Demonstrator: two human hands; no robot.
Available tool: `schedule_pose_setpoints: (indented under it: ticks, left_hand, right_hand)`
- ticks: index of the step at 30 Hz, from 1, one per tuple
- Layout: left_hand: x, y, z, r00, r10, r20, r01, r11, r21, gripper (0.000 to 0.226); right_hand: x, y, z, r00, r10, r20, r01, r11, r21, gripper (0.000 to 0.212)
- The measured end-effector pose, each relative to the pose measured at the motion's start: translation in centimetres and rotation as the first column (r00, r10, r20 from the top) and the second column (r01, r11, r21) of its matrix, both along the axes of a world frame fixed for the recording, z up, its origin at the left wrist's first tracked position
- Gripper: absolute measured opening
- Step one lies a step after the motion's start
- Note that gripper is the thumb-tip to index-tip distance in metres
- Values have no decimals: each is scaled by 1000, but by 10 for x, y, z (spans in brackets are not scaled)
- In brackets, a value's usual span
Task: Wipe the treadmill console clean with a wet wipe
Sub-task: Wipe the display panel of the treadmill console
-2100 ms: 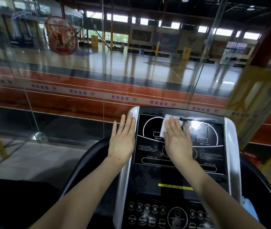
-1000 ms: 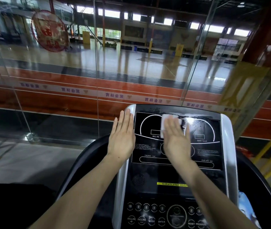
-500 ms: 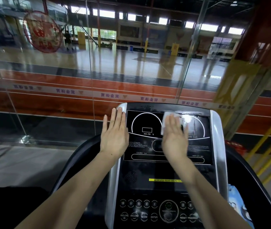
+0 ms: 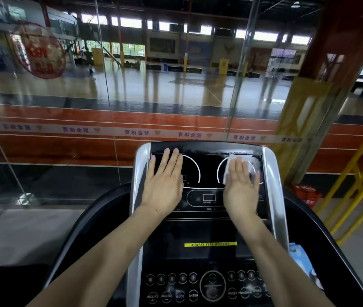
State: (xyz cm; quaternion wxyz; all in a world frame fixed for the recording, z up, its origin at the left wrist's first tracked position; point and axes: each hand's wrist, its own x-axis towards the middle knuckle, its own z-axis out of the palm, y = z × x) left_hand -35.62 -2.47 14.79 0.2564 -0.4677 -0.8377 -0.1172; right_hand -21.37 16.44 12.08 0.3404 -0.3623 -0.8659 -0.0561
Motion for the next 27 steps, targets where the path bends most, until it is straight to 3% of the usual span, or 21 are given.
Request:
schedule_pose_setpoints:
  ticks: [5,12,15,19,24,27]
  left_hand:
    - [6,17,2,1000,-6,-7,5,999,-37,67]
    - [4,22,9,1000,-11,-14,11,998,-61,60]
    - [6,30,12,1000,-19,0,19,998,-66,59]
    - [5,36,11,1000,-10,-11,9,998,-70,59]
    - [5,34,17,999,-21,-37,20,1000,-23,60]
    - [5,41,23,998,-39,-41,39,999,-17,57]
  right_hand:
    - [-34,-38,-3,955,251,156,-273,952,138,56]
    - [38,43,-2,999,-19,30,18,1000,3,58]
    - [0,13,2,998,67,20,-69,994,82,57]
    - [-22,-10,1,966,208,153,-234,957,169,55]
    - [40,45,1,998,49,41,-53,993,104,54]
    - [33,47,3,1000,-7,-9,8,996,86,54]
